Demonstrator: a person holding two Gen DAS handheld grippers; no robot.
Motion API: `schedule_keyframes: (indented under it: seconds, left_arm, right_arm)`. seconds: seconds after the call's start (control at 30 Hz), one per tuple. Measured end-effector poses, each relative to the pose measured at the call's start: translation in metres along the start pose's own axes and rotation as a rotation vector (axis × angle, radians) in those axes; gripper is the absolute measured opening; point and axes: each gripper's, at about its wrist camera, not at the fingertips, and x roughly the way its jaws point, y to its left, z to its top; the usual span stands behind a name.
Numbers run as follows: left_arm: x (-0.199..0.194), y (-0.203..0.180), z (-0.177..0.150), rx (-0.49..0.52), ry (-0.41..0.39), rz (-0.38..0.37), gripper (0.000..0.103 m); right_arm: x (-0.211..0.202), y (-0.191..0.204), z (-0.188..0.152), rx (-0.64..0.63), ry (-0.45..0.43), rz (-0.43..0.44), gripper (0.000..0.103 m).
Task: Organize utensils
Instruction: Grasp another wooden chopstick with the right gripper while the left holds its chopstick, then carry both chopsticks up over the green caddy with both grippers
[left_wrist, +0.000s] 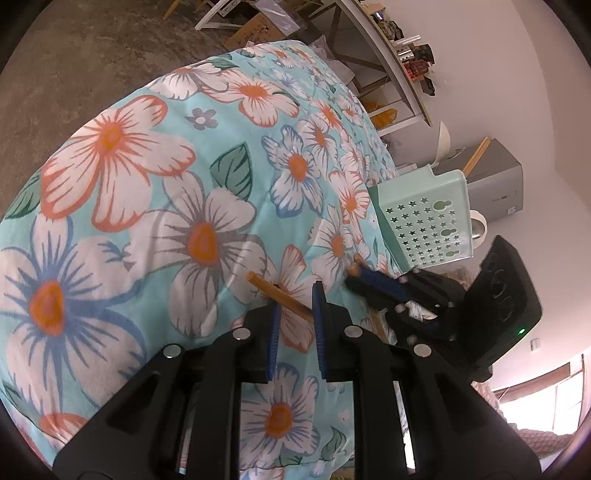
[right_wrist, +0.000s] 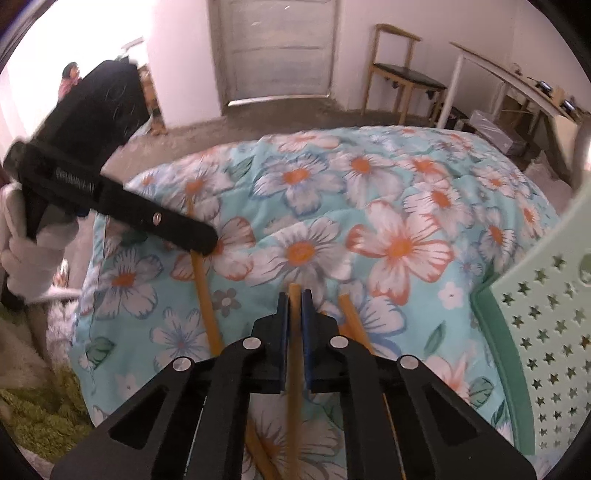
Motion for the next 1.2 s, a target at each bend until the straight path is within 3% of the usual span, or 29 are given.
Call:
schedule_keyframes:
  seconds: [0.27,0.5,0.63,0.9,1.07,1.2]
  left_arm:
    - [0.000,-0.004,-0.001,0.007,-0.014,0.018,0.016]
    - [0.001,-0.010,-0.001,0.026,-0.034,0.043,0.016]
    - [-0.005,-0.021,0.000,0.065,-0.080,0.076,0.016]
    - [-0.044,-0.087,0.006,0.296,-0.261,0.097,0.011]
    - [-0.059,-0.134,0.007,0.425,-0.332,0.067,0.007]
    - [-0.065,-0.168,0.013,0.502,-0.362,0.031,0.005]
  right_arm:
    - [-0.089,-0.038,-0.003,0.224,-0.246,-0.186,0.007]
    - [-0.161,-0.048,-0.038,0.401,-0.439,-0.318,0.007]
    - [-0.182,-0.048,-0.064,0.483,-0.507,-0.342,0.007]
    - [-0.204,-0.055,-0.092,0.602,-0.643,-0.342,0.007]
    - [-0.204,-0.069,-0.110,0.735,-0.717,-0.280,0.007]
    - [-0.199,-0.071,-0.120,0.789,-0.723,-0.262,0.007]
